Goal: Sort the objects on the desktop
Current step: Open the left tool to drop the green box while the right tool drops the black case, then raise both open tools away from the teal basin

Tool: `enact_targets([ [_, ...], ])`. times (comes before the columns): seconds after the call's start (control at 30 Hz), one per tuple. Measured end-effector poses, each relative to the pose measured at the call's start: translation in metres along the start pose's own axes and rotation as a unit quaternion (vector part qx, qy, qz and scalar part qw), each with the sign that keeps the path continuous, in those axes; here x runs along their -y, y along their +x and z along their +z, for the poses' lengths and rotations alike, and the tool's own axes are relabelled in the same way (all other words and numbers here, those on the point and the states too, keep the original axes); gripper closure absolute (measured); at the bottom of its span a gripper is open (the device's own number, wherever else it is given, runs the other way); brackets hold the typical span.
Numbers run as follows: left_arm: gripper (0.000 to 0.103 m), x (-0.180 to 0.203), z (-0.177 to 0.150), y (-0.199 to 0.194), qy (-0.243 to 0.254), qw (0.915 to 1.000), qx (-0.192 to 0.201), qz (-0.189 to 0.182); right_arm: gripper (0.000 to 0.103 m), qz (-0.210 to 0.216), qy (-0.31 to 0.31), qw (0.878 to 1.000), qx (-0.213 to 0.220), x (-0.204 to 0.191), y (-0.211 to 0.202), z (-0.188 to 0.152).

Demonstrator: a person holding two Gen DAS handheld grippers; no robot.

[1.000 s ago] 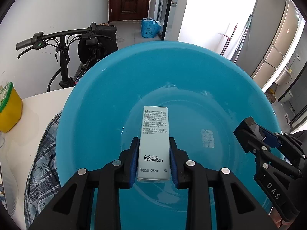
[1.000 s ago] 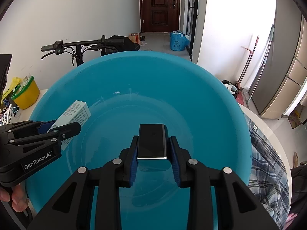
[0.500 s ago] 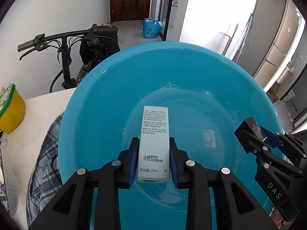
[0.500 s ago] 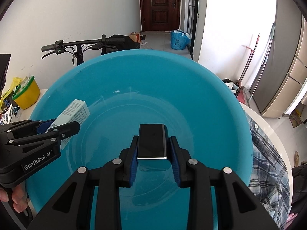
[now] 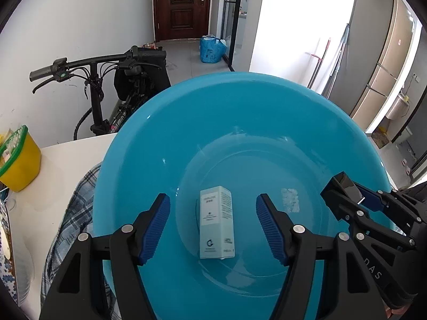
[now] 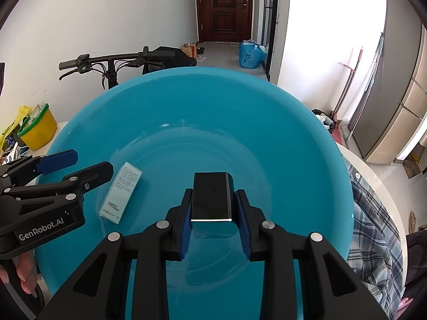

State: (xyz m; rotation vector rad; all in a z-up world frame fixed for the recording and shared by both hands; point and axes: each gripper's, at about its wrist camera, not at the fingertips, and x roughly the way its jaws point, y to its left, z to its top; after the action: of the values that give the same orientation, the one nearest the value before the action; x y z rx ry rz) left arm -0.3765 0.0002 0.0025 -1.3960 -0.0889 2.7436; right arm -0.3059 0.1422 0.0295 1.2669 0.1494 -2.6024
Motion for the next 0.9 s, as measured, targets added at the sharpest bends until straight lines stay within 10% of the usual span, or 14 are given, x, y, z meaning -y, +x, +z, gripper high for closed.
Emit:
enact_targets([
  [0.33, 0.034, -0.005, 0.001, 0.002, -0.017, 0.9998, 0.001, 0.000, 0.072, -0.013, -0.003, 1.000, 0.000, -0.001, -0.001, 0.001],
  [0.5, 0.034, -0.009, 0.003, -0.003, -0.025, 0.9996, 0.010, 0.001, 0.054, -0.019, -0.004, 1.000, 0.017, -0.002, -0.007, 0.002],
  [0.9, 0.034, -0.002, 0.005, -0.045, -0.001, 0.9949, 0.094, 0.036, 0.054, -0.021, 0.002, 0.999, 0.039, 0.001, -0.025, 0.008],
])
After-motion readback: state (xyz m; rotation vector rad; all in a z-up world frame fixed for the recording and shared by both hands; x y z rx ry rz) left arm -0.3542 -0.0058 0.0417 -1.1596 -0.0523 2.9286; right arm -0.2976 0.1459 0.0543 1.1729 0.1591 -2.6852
